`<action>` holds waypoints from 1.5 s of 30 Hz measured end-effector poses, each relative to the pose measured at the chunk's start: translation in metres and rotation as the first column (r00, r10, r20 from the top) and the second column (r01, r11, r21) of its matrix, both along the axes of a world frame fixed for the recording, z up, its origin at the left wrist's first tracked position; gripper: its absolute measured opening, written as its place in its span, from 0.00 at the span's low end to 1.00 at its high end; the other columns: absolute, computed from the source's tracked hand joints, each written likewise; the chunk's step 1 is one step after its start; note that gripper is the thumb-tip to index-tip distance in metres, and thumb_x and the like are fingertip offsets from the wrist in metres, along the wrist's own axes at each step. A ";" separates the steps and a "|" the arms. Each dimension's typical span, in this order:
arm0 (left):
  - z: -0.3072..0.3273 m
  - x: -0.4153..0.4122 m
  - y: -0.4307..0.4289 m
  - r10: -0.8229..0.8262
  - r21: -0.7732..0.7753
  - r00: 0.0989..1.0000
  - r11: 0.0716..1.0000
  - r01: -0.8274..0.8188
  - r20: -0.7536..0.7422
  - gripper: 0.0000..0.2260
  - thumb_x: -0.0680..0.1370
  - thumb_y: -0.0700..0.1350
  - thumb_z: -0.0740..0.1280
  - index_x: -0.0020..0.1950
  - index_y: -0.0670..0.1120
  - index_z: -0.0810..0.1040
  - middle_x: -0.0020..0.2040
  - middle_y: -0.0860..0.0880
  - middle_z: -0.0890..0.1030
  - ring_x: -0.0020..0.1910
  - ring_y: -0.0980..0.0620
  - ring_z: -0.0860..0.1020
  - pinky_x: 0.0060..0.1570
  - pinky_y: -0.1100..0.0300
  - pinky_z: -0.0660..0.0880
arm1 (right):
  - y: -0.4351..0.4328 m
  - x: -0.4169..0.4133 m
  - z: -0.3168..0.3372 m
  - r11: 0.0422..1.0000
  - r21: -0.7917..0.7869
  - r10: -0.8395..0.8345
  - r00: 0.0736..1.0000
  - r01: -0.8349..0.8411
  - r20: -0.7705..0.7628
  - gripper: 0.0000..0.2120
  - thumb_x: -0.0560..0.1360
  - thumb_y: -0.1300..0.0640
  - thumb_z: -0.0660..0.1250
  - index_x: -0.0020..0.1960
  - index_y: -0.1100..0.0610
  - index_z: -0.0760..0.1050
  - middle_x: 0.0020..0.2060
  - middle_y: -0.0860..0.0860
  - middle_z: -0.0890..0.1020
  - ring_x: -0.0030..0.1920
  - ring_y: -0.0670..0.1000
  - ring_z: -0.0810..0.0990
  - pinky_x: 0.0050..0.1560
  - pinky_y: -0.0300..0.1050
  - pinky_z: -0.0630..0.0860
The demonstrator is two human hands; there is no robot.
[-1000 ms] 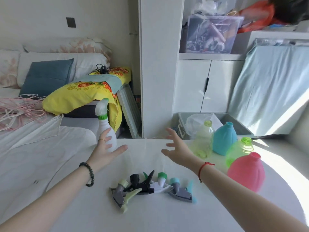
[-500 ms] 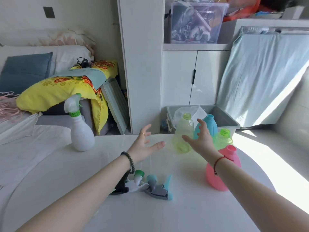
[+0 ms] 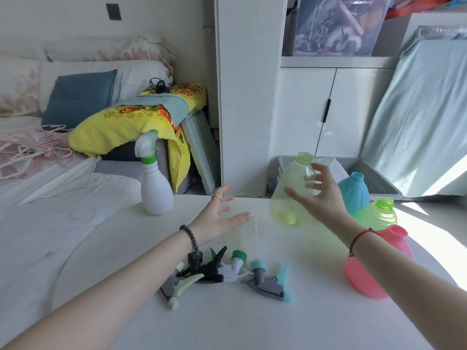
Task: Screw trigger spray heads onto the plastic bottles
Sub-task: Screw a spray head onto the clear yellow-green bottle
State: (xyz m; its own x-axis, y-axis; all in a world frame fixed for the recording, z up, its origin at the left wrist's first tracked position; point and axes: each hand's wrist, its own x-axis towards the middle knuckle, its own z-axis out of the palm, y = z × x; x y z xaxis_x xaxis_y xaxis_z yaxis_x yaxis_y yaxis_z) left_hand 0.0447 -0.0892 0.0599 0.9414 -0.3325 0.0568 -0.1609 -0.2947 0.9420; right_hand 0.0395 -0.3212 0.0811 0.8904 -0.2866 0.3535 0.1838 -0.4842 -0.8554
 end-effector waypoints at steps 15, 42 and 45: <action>-0.065 -0.084 0.108 0.344 0.527 0.938 0.789 -0.315 0.045 0.35 0.68 0.60 0.69 0.70 0.50 0.60 0.65 0.44 0.72 0.65 0.45 0.70 0.63 0.52 0.68 | 0.092 -0.133 -0.036 0.902 0.020 0.426 0.880 -0.432 -0.209 0.29 0.62 0.50 0.76 0.55 0.37 0.63 0.54 0.45 0.74 0.56 0.48 0.75 0.55 0.55 0.78; 0.120 -0.075 0.152 0.265 -0.066 0.882 0.963 -0.260 0.390 0.21 0.70 0.32 0.68 0.51 0.59 0.72 0.49 0.54 0.78 0.43 0.63 0.79 0.41 0.71 0.77 | 0.104 -0.132 -0.063 0.920 0.111 0.388 0.912 -0.375 -0.134 0.31 0.66 0.51 0.73 0.58 0.31 0.60 0.58 0.33 0.71 0.61 0.41 0.72 0.58 0.36 0.72; 0.168 -0.087 0.153 0.084 0.161 0.885 0.971 -0.176 0.458 0.21 0.72 0.36 0.67 0.54 0.61 0.73 0.51 0.59 0.77 0.46 0.69 0.76 0.42 0.78 0.73 | 0.106 -0.133 -0.063 0.925 0.106 0.378 0.916 -0.366 -0.137 0.31 0.66 0.50 0.73 0.58 0.31 0.59 0.58 0.33 0.70 0.61 0.42 0.72 0.58 0.36 0.70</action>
State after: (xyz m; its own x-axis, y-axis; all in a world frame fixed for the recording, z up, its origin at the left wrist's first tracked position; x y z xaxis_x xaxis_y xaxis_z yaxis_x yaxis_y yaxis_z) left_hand -0.0421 0.0636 0.2278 0.8669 -0.2565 0.4275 -0.4971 -0.5099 0.7020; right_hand -0.0932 -0.2155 0.0177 0.9791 0.0550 0.1960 0.2030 -0.3376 -0.9191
